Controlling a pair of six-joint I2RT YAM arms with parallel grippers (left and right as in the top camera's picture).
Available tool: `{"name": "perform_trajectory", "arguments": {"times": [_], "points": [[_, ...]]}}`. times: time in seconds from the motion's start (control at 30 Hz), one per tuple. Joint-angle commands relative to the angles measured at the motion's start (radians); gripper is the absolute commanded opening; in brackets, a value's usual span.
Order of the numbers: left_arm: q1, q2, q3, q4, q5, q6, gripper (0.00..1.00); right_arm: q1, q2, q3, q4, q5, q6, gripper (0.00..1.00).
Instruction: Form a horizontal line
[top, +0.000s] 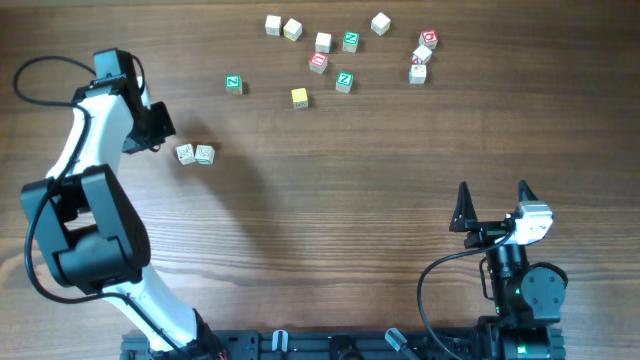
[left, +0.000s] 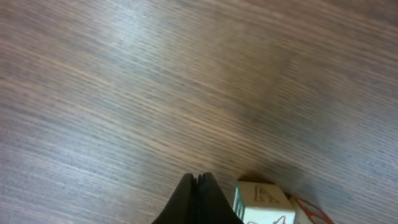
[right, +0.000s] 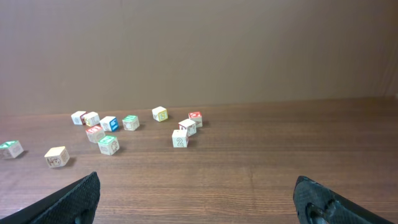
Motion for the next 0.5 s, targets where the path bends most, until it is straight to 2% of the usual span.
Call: {"name": "perform_trajectory", "arguments": {"times": [0.0,0.27,0.37,0.47], "points": [[0.000,0.046,0.005,-0.040,0.012,-0.013,0.04,0.005,-0.004,-0.001,0.002,-0.015,-0.018,1.00],[0.000,0.094,0.005,-0.057,0.029,0.014,0.04,0.005,-0.004,-0.001,0.002,-0.015,-0.017,1.00],[0.000,0.094,0.005,-0.064,0.163,0.103,0.04,0.005,-0.004,-0.001,0.002,-0.015,-0.018,1.00],[0.000,0.094,0.005,-0.058,0.177,0.119,0.04,0.005,-0.004,-0.001,0.002,-0.015,-0.018,1.00]]}}
